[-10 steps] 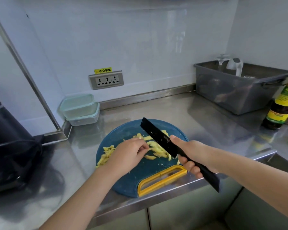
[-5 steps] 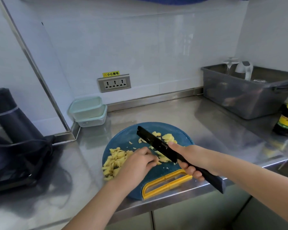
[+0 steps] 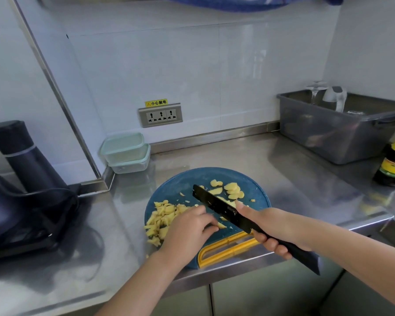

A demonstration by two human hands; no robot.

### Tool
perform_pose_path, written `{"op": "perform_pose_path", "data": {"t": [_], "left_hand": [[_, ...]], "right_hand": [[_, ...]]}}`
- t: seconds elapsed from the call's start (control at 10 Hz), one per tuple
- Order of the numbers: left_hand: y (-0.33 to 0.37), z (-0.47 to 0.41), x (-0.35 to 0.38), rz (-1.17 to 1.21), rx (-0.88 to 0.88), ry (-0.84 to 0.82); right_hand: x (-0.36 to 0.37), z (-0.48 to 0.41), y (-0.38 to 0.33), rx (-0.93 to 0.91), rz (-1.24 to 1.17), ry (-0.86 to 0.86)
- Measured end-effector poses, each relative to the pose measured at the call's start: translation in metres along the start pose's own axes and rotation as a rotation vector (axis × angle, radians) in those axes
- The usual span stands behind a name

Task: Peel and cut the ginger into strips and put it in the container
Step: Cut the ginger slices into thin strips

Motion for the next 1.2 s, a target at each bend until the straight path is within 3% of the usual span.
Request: {"op": "perform_pose_path", "data": {"t": [0.5, 0.9, 1.1, 1.2], "left_hand": [[0.003, 0.002, 0.004, -0.035, 0.142, 0.126], [-0.001, 0.0, 0.008, -0.075, 0.229, 0.156], [-0.005, -0.003, 0.012, -0.093, 0.267, 0.158], [-0.005, -0.003, 0.014, -0.076, 0.243, 0.153]], "right_hand": [[0.014, 0.001, 0.013, 0.024, -0.01, -0.051], [0.016, 0.0, -0.002, 0.171, 0.308, 0.066], [0.015, -0.014, 0.003, -0.073, 0.283, 0.223], [0.019, -0.011, -0.005, -0.078, 0.223, 0.215]]}}
Point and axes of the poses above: each hand's wrist, its own z-axis away from the middle knuckle, its own x-axis out of the palm, y = z × x, the point moved 5 cm from there along -z, towards the middle knuckle
